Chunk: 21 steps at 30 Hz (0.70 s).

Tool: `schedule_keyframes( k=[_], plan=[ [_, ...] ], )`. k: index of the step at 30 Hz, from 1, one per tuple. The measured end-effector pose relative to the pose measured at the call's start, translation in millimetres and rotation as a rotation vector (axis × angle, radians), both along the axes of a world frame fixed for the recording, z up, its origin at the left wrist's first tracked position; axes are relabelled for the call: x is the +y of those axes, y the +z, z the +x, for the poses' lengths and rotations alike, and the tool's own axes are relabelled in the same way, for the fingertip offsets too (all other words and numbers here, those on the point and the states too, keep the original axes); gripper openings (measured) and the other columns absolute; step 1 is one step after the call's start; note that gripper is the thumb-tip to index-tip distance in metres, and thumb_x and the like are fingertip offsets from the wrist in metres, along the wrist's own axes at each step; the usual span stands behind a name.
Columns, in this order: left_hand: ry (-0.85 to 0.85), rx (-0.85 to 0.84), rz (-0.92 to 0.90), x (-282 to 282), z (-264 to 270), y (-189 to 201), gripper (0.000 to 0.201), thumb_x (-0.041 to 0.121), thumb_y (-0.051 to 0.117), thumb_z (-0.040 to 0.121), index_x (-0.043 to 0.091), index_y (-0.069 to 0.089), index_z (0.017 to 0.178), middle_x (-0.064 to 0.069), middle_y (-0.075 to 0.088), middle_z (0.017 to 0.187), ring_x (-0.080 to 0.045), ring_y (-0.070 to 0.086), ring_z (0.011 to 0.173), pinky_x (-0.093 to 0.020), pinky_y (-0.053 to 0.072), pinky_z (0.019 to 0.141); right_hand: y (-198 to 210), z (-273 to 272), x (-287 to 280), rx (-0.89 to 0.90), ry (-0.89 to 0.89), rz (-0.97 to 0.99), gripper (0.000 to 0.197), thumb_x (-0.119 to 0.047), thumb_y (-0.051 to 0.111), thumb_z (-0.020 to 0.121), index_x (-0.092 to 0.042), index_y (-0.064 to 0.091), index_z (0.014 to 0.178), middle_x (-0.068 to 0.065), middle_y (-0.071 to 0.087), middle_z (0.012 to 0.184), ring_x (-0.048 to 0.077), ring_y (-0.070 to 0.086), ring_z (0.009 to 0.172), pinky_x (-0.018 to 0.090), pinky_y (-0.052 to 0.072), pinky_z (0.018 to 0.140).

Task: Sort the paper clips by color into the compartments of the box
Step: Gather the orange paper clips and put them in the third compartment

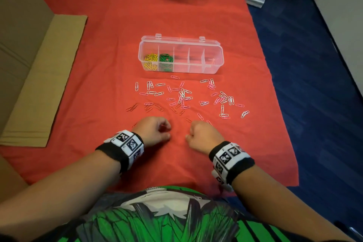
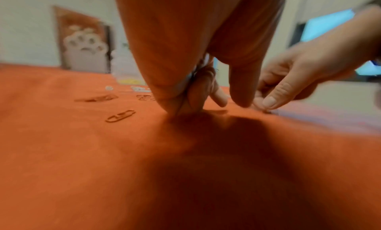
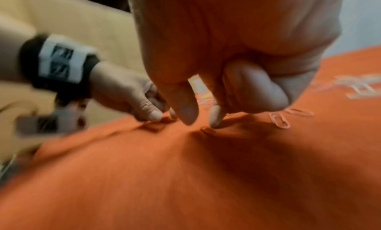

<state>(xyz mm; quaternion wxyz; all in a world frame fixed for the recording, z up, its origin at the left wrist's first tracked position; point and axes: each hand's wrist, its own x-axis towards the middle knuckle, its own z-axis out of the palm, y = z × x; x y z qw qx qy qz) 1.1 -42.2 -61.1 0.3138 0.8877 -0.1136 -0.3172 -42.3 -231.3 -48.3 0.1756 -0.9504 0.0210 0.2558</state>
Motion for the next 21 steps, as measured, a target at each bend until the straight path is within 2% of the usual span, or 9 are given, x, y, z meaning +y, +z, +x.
schedule_keyframes(
  k=[3,5,8,10,12,14,16,19,21],
  plan=[
    [-0.187,-0.148,0.146,3.3,-3.5,-0.3,0.017,0.025,0.07,0.075,0.021,0.065,0.091,0.003,0.055,0.091,-0.015,0.053,0.086,-0.023,0.04,0.081,1.0,-8.4,8.7,-0.092,0.142,-0.105,0.029,-0.017,0.048,0.086,-0.005,0.048,0.113,0.016,0.054,0.118,0.033,0.057,0.108,0.039,0.047,0.086],
    [-0.214,-0.199,0.142,3.6,-4.8,0.4,0.01,0.026,0.067,0.078,0.02,0.063,0.085,0.004,0.049,0.087,-0.014,0.049,0.081,-0.023,0.036,0.077,-1.7,-7.7,10.2,-0.103,0.178,-0.127,0.029,-0.01,0.044,0.085,-0.003,0.048,0.113,0.017,0.055,0.117,0.034,0.059,0.105,0.039,0.049,0.084],
    [-0.134,-0.141,0.08,3.4,-2.2,-0.2,0.012,0.024,0.063,0.081,0.026,0.054,0.073,0.008,0.046,0.074,-0.01,0.045,0.069,-0.022,0.035,0.068,-2.5,5.8,6.6,-0.031,0.129,0.0,0.022,-0.016,0.043,0.086,-0.005,0.055,0.101,0.017,0.058,0.108,0.031,0.059,0.097,0.036,0.047,0.084],
    [0.125,0.057,-0.136,3.5,3.3,3.0,0.017,0.022,0.06,0.077,0.024,0.048,0.066,0.01,0.047,0.063,-0.007,0.041,0.057,-0.023,0.035,0.058,1.9,17.5,2.2,0.098,-0.075,0.283,0.013,-0.024,0.044,0.08,-0.014,0.053,0.081,0.012,0.059,0.083,0.023,0.053,0.072,0.03,0.043,0.067],
    [0.448,0.335,-0.453,3.6,7.4,13.3,0.005,0.021,0.049,0.065,0.02,0.044,0.062,0.009,0.043,0.049,-0.009,0.036,0.045,-0.019,0.029,0.044,9.2,24.3,-3.5,0.219,-0.415,0.693,0.007,-0.024,0.044,0.064,-0.018,0.048,0.065,0.001,0.045,0.056,0.013,0.038,0.045,0.022,0.029,0.046],
    [0.595,0.61,-0.731,8.6,11.9,24.9,0.01,0.017,0.044,0.05,0.015,0.042,0.059,0.003,0.042,0.048,-0.012,0.035,0.042,-0.017,0.028,0.042,15.4,27.6,-10.5,0.333,-0.669,1.045,0.007,-0.023,0.044,0.062,-0.018,0.048,0.059,-0.002,0.041,0.051,0.009,0.031,0.04,0.016,0.021,0.041],
    [0.607,0.753,-0.888,14.2,16.0,34.9,0.015,0.023,0.042,0.046,0.012,0.046,0.057,-0.003,0.046,0.054,-0.015,0.04,0.046,-0.018,0.035,0.045,18.0,29.5,-13.8,0.395,-0.768,1.184,0.018,-0.027,0.044,0.076,-0.018,0.05,0.062,-0.002,0.046,0.055,0.009,0.035,0.044,0.018,0.022,0.04],
    [0.683,0.779,-0.899,16.8,18.5,36.7,0.021,0.02,0.035,0.058,0.01,0.054,0.062,-0.006,0.053,0.06,-0.017,0.049,0.048,-0.018,0.04,0.045,10.0,35.9,-9.7,0.333,-0.8,1.011,0.019,-0.022,0.047,0.085,-0.019,0.053,0.067,-0.003,0.044,0.057,0.009,0.033,0.043,0.016,0.021,0.038],
    [0.77,0.711,-0.805,15.3,19.5,33.9,0.016,0.015,0.035,0.065,0.012,0.05,0.062,-0.005,0.047,0.06,-0.014,0.044,0.046,-0.015,0.037,0.042,4.5,40.0,-7.0,0.201,-0.603,0.639,0.011,-0.018,0.051,0.085,-0.019,0.055,0.074,0.003,0.051,0.067,0.017,0.044,0.051,0.021,0.031,0.045]
  ],
)
